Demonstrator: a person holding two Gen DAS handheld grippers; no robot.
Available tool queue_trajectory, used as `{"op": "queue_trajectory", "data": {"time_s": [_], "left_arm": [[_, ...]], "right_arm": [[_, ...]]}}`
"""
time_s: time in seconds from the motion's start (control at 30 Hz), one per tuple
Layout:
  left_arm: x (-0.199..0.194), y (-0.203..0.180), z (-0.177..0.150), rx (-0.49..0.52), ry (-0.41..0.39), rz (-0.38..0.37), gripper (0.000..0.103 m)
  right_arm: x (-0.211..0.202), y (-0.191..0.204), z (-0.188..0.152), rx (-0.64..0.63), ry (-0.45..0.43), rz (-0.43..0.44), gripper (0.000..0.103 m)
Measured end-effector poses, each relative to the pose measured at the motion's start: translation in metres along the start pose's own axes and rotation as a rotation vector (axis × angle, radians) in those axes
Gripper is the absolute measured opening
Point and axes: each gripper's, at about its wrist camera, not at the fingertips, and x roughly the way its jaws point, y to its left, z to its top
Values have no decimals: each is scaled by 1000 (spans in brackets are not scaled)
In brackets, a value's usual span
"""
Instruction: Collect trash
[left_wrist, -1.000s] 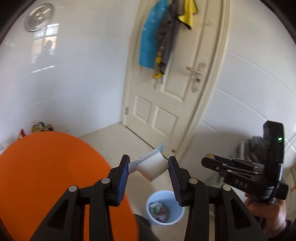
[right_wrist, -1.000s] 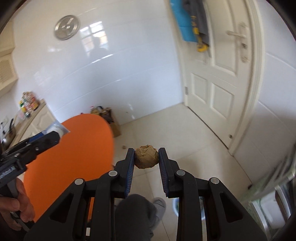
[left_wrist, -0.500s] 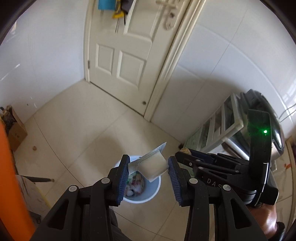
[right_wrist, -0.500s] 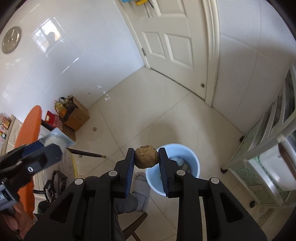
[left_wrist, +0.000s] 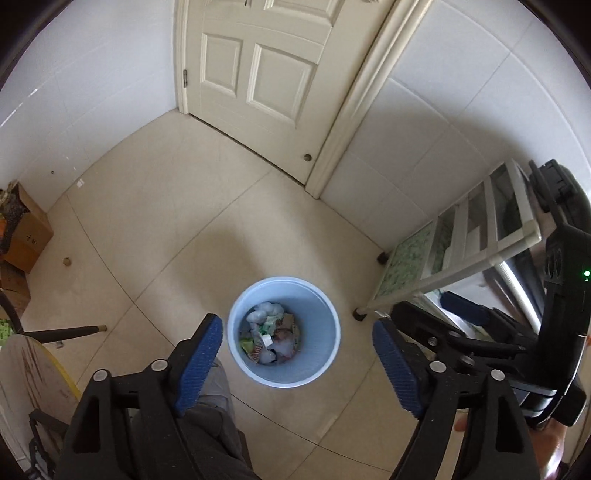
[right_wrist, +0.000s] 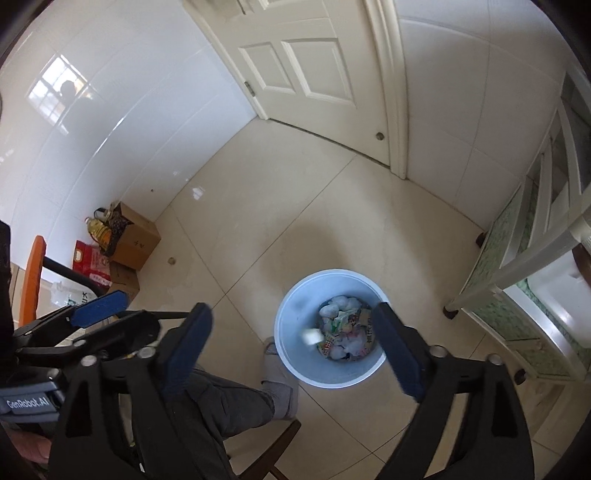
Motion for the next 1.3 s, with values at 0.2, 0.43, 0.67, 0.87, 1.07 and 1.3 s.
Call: {"op": "queue_trajectory", "data": {"time_s": [0.2,0.43,0.67,0.87,1.07,1.3], "left_arm": [[-20,-35,26,-3,-73,118,96],[-82,-64,13,-43,-167,157,97],[-182,-63,-43,-61,-320,187,97],[-278,-57,-123,-119,-484,255,98],[-362,-53,-219,-194,-645,384,102],[-445,-66,-340,-320,-786,566,102]], "right_arm": [[-11,2,-5,27,-28,-38,103],[-40,29,-17,-22,-65,-33,103],[-95,77,-33,-101,-155,12,103],[-156,142,-52,-219,-269,96,103],[-208,217,-81,-332,-360,207,103],[-254,303,-132,-482,-431,322,103]]}}
